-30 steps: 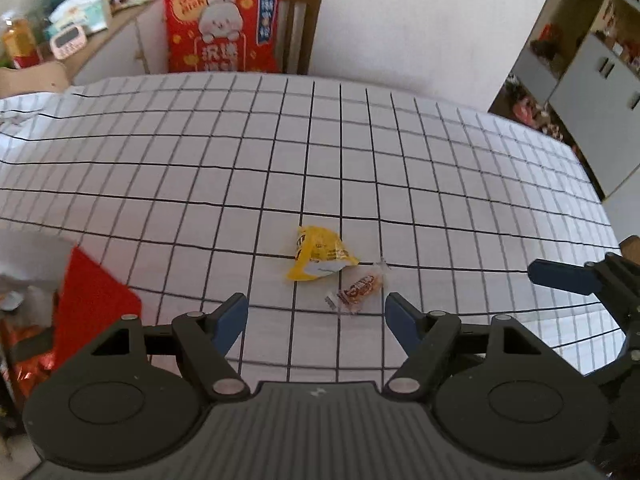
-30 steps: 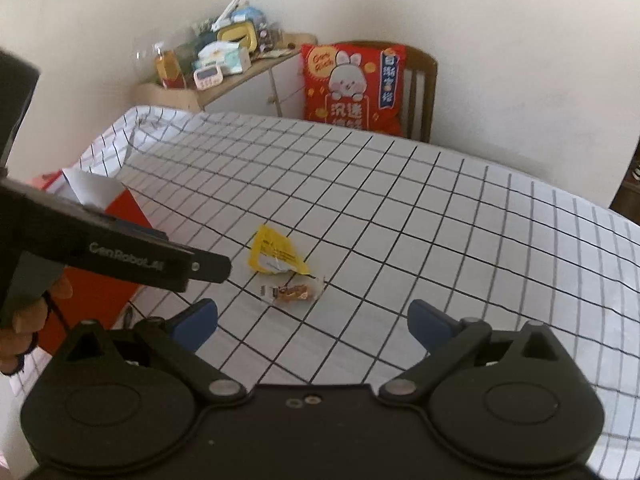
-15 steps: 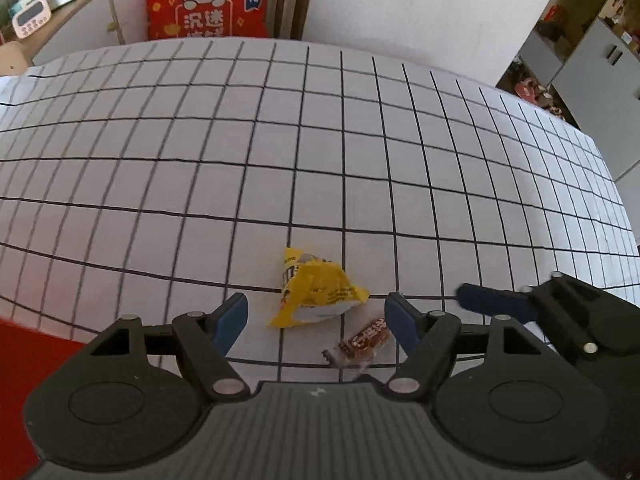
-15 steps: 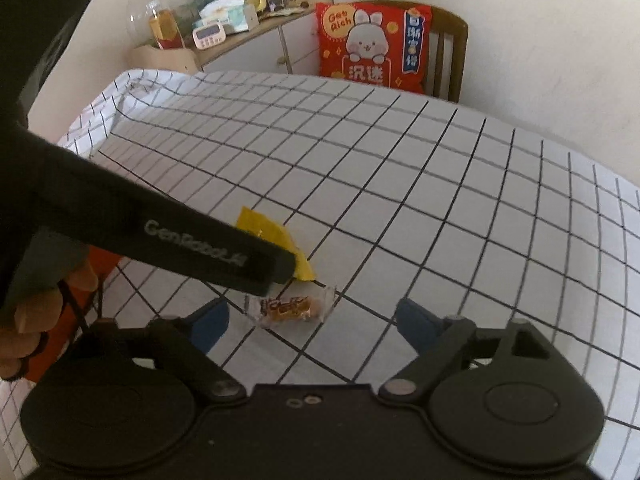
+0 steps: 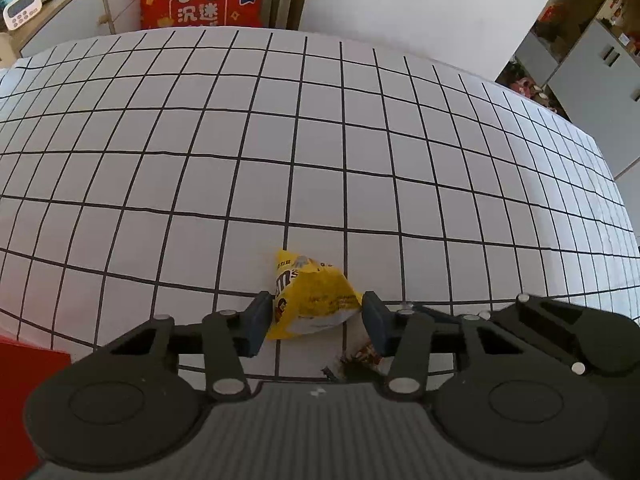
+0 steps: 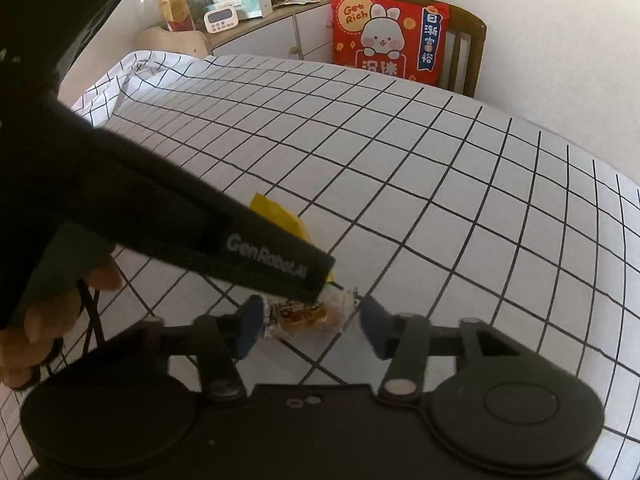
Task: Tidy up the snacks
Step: 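Grasp the yellow M&M's packet with the left tool while the right tool grasps the brown packet, then carry the yellow packet and brown packet with both tools over the box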
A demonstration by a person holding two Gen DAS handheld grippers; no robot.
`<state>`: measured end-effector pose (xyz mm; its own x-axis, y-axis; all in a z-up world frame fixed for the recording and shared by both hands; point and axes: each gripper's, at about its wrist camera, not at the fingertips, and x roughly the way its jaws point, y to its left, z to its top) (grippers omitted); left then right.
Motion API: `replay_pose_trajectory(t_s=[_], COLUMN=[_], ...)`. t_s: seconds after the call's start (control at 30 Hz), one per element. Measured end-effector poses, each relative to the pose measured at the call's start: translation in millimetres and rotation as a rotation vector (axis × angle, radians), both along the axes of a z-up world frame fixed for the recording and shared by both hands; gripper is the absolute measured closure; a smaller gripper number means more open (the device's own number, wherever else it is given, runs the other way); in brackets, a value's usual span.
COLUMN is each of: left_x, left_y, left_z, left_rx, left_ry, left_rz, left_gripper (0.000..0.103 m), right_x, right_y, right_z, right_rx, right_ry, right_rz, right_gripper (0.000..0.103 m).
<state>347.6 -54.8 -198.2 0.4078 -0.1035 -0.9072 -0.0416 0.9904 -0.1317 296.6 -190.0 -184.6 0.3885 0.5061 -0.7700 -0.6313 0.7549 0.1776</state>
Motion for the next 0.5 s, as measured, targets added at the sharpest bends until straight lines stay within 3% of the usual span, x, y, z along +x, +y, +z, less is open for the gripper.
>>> replay_pose_trajectory(t_s=[0.1,0.23,0.5], left_x=[-1.7,-6.9,-29.9], left_y=[3.4,5.2,13.7], left_z=[1.0,3.0,19.9], left_rx=[-0.013,0.005,-0.023], left_ry=[0.0,-0.002,-0.01], left_rz=[0.017,0.028,0.062], left_gripper=[0.061,0.063,0.063], right_x=[-1.7,-8.0,-18.8], right_y=[-2.2,-2.4,-15.0], right_z=[-0.5,-1.0,13.7], right_rx=[0.008,0.0,0.024], right_ry=[-0.006,-0.028,-0.017], right_rz=[-0.02,-0.034,-0.086], right_gripper=[0.07,0.074,0.075])
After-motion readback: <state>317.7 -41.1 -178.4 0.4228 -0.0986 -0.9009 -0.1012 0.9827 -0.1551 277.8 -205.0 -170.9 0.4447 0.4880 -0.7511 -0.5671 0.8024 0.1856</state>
